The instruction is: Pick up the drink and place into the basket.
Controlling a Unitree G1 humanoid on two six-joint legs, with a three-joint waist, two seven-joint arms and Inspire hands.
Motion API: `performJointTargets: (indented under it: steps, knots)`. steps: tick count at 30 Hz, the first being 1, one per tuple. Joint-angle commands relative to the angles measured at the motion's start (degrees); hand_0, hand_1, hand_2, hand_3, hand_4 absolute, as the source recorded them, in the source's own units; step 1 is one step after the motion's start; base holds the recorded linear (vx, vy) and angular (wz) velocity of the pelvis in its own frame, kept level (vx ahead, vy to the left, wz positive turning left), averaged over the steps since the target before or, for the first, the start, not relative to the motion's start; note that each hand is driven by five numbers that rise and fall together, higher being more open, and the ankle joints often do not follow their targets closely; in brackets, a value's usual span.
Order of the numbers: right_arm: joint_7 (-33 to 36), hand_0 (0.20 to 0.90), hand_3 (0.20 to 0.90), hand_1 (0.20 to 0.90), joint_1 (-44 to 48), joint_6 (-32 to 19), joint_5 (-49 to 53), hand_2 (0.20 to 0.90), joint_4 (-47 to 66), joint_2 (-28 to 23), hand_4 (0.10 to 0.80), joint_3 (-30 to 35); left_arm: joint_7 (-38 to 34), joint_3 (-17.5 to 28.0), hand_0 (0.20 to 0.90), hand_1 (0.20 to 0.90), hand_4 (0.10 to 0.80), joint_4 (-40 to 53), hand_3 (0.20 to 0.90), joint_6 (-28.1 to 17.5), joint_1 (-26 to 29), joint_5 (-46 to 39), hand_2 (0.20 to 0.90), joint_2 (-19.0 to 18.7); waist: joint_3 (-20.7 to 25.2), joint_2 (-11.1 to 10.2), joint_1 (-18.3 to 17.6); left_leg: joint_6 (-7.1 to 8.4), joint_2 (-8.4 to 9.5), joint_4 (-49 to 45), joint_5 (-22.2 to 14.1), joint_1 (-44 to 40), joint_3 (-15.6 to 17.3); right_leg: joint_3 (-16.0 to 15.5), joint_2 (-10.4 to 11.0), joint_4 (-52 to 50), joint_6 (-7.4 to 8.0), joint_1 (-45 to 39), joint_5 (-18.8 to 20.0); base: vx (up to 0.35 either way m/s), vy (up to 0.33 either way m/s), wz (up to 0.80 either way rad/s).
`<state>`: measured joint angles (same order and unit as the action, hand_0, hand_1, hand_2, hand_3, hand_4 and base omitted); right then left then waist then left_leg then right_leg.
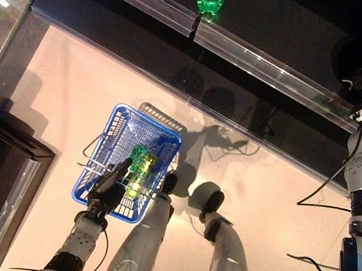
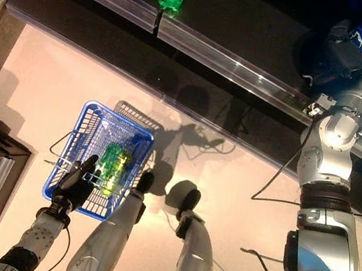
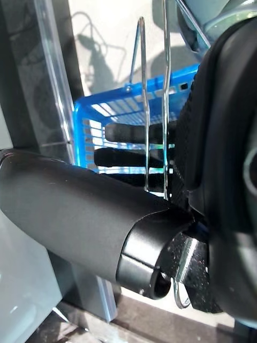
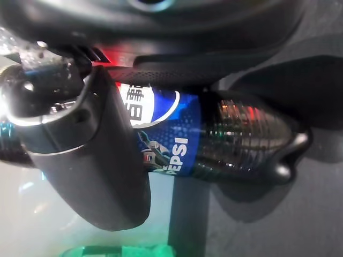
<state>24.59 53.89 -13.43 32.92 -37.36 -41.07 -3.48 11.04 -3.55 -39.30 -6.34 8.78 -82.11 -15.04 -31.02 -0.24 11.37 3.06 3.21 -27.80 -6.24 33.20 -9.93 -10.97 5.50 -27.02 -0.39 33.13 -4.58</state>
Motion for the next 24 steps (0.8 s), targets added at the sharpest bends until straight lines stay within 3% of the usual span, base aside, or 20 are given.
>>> performJointTargets:
  steps: [1, 6, 14, 19, 24]
  knots:
    - [6.95, 0.3, 0.2, 0.3, 5.61, -3.33, -9.38, 0.3, 4.27, -9.41, 0.1, -1.56, 9.32, 4.52, 0.3, 0.3, 0.1, 11.83, 0.2, -5.51, -1.11, -0.87, 0.3, -8.72, 1.23, 0.33, 0.99, -7.11, 4.23, 8.05, 4.15, -3.26, 1.81, -0.58, -2.92, -0.32, 0.97, -5.33, -1.8, 0.0, 0.0, 0.0]
    - [8.28, 0.3, 0.2, 0.3, 2.16, -5.57, -12.27, 0.3, 10.95, -10.1, 0.1, 0.42, 9.67, 4.42, 0.3, 0.3, 0.1, 12.41, 0.2, -6.36, -1.71, -1.22, 0.3, -8.7, 1.23, 0.54, -0.15, -7.3, 4.03, 8.76, 4.43, -3.43, 2.66, -0.13, -3.01, 0.09, 1.35, -5.23, -1.46, -0.007, 0.012, 0.0]
    - [7.2, 0.3, 0.2, 0.3, -13.63, -8.18, -23.17, 0.3, 34.53, -6.68, 0.1, 9.69, 9.0, 7.77, 0.3, 0.3, 0.1, 14.05, 0.2, -8.87, -2.75, -0.84, 0.3, -8.68, 1.23, -0.61, -4.27, -7.97, 3.02, 11.01, 4.21, -5.95, 5.86, 2.78, -3.79, 2.86, 2.55, -6.52, 0.09, -0.022, 0.038, -0.07]
    - [-2.89, 0.3, 0.2, 0.3, -20.55, -9.18, -16.72, 0.3, 41.93, -4.04, 0.1, 12.17, 8.51, 9.69, 0.3, 0.3, 0.1, 14.43, 0.2, -8.86, -3.04, -0.14, 0.3, -8.82, 1.23, -1.1, -6.29, -7.77, 2.34, 11.92, 4.38, -7.57, 7.43, 4.19, -4.14, 5.01, 3.0, -7.96, 1.4, -0.029, 0.031, -0.17]
    - [-15.29, 0.3, 0.2, 0.3, -29.55, -8.68, -10.39, 0.3, 46.48, 2.14, 0.1, 12.04, 9.57, 11.18, 0.3, 0.3, 0.1, 14.75, 0.2, -9.03, -3.56, 0.29, 0.3, -7.95, 1.24, -1.94, -7.93, -7.72, 1.97, 14.17, 4.41, -11.28, 8.68, 5.6, -4.48, 8.49, 3.22, -11.46, 2.41, -0.026, 0.012, -0.2]
